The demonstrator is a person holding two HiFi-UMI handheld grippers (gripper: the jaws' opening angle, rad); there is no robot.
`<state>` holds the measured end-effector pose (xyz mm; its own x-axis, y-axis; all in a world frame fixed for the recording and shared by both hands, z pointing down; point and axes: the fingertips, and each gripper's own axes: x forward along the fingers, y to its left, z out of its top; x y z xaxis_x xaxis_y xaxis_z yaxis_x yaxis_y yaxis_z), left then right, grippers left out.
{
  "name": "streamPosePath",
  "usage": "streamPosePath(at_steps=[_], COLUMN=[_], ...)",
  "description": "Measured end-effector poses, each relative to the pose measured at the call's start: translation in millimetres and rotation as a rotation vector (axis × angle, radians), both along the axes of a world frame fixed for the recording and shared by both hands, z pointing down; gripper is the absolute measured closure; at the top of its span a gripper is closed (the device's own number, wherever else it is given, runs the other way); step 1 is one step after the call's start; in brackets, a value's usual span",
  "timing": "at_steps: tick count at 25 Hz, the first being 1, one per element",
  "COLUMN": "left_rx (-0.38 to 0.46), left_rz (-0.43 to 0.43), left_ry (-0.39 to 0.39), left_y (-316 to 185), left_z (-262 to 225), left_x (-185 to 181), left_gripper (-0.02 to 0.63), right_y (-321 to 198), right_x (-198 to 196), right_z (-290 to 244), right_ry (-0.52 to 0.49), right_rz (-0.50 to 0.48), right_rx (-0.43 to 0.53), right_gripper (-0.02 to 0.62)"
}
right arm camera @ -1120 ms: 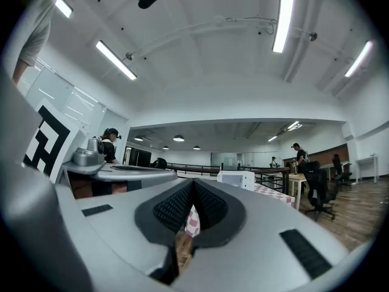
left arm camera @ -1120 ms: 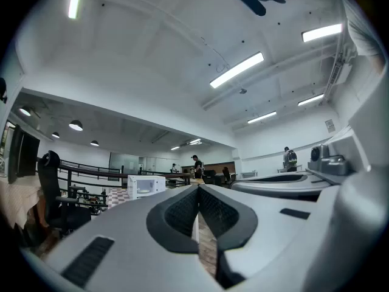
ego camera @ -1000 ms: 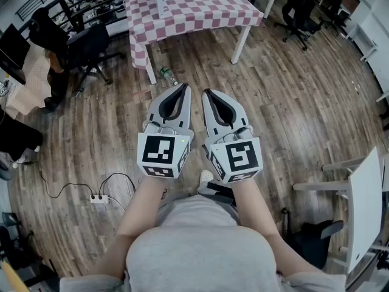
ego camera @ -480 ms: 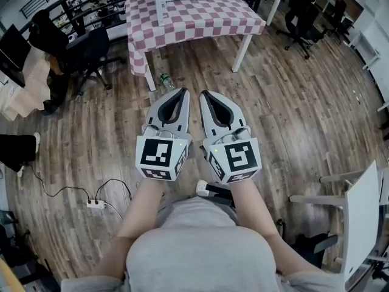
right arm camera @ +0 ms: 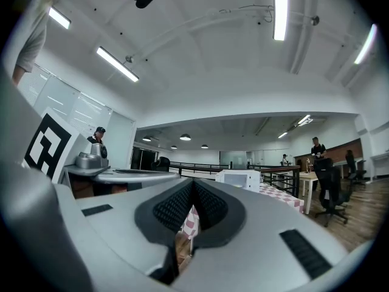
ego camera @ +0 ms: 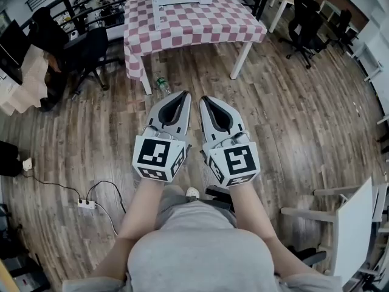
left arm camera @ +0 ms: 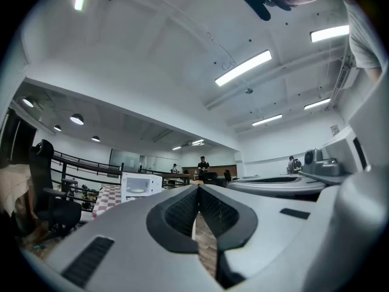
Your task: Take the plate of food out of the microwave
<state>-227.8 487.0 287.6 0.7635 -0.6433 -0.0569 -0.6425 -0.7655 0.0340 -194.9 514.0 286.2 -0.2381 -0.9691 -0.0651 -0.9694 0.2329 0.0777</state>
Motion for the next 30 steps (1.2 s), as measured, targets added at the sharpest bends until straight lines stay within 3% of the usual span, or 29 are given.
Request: streamPosePath(at_steps=[14, 30], left_rx=[-0.024, -0.014], left_rz=[-0.039, -0.030], left_ry=[0.007, 0.007], left_y=[-37.4, -148.2], left_z=[10.0, 9.5], left_x=[22.4, 54.5], left_gripper=[0.604, 0.603], right_y=[-32.6, -142.1], right_x=[27.1, 58.8], right_z=[11.2, 11.6], right_ry=[-0.013, -0.017], right_rz=[-0.020, -0.009], right_rx=[-0.013, -0.006], right_gripper=[0.571, 0.571])
